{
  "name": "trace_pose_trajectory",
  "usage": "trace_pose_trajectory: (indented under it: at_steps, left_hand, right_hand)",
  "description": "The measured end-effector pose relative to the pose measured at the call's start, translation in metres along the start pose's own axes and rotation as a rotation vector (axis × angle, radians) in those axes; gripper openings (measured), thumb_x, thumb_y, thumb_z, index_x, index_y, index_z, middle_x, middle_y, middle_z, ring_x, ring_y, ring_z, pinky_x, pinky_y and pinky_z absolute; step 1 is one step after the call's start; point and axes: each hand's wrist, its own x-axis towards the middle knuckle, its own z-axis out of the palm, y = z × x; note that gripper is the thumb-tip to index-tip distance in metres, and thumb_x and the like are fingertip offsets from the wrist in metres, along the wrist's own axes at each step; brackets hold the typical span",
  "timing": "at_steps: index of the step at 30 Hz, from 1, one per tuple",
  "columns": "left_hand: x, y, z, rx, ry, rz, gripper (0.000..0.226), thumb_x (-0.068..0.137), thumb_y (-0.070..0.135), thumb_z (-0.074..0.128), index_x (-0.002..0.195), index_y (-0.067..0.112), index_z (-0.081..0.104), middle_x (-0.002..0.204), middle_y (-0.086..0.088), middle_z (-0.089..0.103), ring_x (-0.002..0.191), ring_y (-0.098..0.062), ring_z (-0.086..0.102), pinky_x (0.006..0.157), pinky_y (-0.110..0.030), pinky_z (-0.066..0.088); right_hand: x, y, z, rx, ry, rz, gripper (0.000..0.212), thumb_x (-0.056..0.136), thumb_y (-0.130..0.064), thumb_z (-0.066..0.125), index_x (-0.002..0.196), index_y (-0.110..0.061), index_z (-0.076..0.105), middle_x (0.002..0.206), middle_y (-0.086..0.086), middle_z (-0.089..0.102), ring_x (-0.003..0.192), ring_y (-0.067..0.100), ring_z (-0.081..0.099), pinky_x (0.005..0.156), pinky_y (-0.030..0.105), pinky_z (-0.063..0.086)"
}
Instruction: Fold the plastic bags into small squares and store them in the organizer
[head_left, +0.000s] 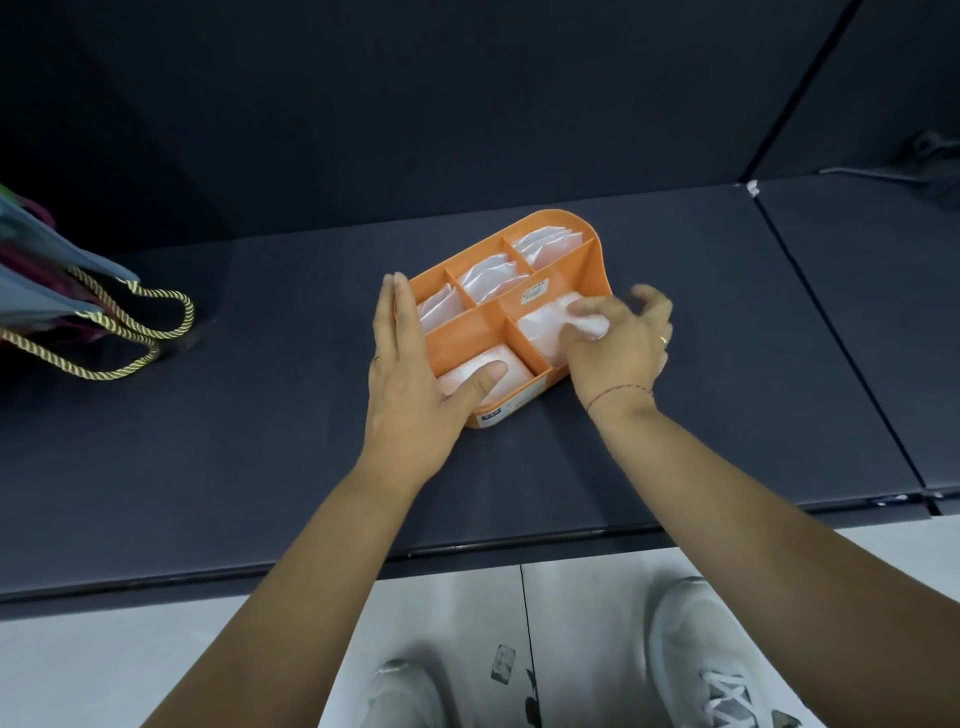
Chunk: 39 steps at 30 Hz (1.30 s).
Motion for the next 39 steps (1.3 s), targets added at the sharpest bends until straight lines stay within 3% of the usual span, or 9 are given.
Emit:
trace_pose_trajectory:
  at_steps: [3,12,18,22,26,29,31,34,39]
  left_hand:
    - [-0.002,0.001,0.0,-0.015,-0.016,-0.004,0.121,0.074,0.063,0.068,0.153,0.031,-0.019,0.157,0.025,-0.011,0.15,-0.014,0.008,0.117,-0.055,0.027]
    - [0.0,0.002,-0.003,-0.052,-0.049,0.0,0.132,0.062,0.066,0.071,0.152,0.034,-0.02,0.158,0.025,-0.014,0.149,-0.01,0.006,0.117,-0.055,0.026]
    - [0.008,-0.009,-0.011,-0.003,-0.006,0.065,0.122,0.072,0.057,0.076,0.152,0.038,-0.015,0.161,0.019,-0.005,0.149,-0.005,0.005,0.118,-0.053,0.024]
    - [0.002,-0.011,-0.002,-0.139,0.105,-0.037,0.109,0.078,0.062,0.064,0.156,0.03,-0.004,0.163,0.012,0.005,0.147,-0.003,0.01,0.116,-0.032,0.022]
    - [-0.016,-0.006,0.012,-0.404,0.076,-0.172,0.089,0.089,0.068,0.048,0.155,0.038,-0.003,0.161,0.017,0.014,0.146,-0.004,0.023,0.112,-0.021,0.027]
    - [-0.017,0.002,0.023,-0.485,0.064,-0.254,0.075,0.092,0.062,0.033,0.155,0.041,-0.002,0.158,0.021,0.022,0.135,0.003,0.033,0.093,0.003,0.029]
    - [-0.001,0.004,0.023,-0.557,0.088,-0.288,0.072,0.092,0.064,0.031,0.154,0.043,0.001,0.157,0.02,0.026,0.133,0.001,0.036,0.102,-0.009,0.032]
    - [0.04,-0.001,0.016,-0.636,0.109,-0.314,0.064,0.097,0.063,0.03,0.155,0.041,0.012,0.151,0.018,0.035,0.132,-0.003,0.04,0.113,-0.031,0.032]
    - [0.089,-0.01,0.005,-0.603,0.022,-0.226,0.071,0.093,0.052,0.058,0.152,0.035,0.022,0.136,0.02,0.047,0.116,0.006,0.049,0.096,-0.02,0.043]
  right_hand:
    - [0.0,-0.005,-0.004,-0.096,-0.19,0.125,0.033,0.083,-0.029,0.066,0.115,-0.034,0.064,0.156,-0.002,0.011,0.135,0.025,0.026,0.112,0.039,0.023]
    - [0.002,-0.016,-0.01,-0.156,-0.256,0.123,0.045,0.077,-0.041,0.073,0.12,-0.038,0.059,0.157,-0.001,0.008,0.138,0.027,0.023,0.111,0.041,0.021]
    - [-0.008,0.001,-0.027,-0.102,-0.075,-0.057,0.013,0.09,-0.032,0.06,0.094,-0.025,0.071,0.154,0.0,0.024,0.139,0.022,0.025,0.111,0.04,0.024]
    - [-0.009,0.007,-0.027,-0.019,-0.107,-0.16,0.018,0.092,-0.028,0.061,0.107,-0.022,0.068,0.151,-0.001,0.028,0.135,0.017,0.032,0.112,0.038,0.032]
    - [-0.007,0.005,-0.029,0.404,-0.177,-0.101,0.062,0.094,-0.019,0.059,0.147,-0.026,0.027,0.148,-0.009,0.033,0.126,0.004,0.043,0.099,0.02,0.039]
    - [-0.004,0.003,-0.021,0.454,-0.296,0.002,0.048,0.101,-0.029,0.045,0.147,-0.025,0.033,0.127,-0.017,0.05,0.112,-0.003,0.049,0.097,0.022,0.039]
    - [-0.001,-0.001,-0.015,0.508,-0.34,0.006,0.044,0.101,-0.033,0.043,0.145,-0.027,0.037,0.117,-0.022,0.052,0.104,-0.005,0.049,0.091,0.02,0.038]
    - [0.008,-0.008,-0.006,0.52,-0.387,-0.046,0.047,0.102,-0.033,0.043,0.147,-0.029,0.032,0.128,-0.017,0.049,0.111,-0.003,0.047,0.092,0.017,0.036]
    - [0.031,-0.018,0.002,0.476,-0.441,-0.137,0.053,0.092,-0.028,0.064,0.135,-0.034,0.035,0.121,-0.021,0.051,0.11,-0.004,0.05,0.095,0.018,0.04]
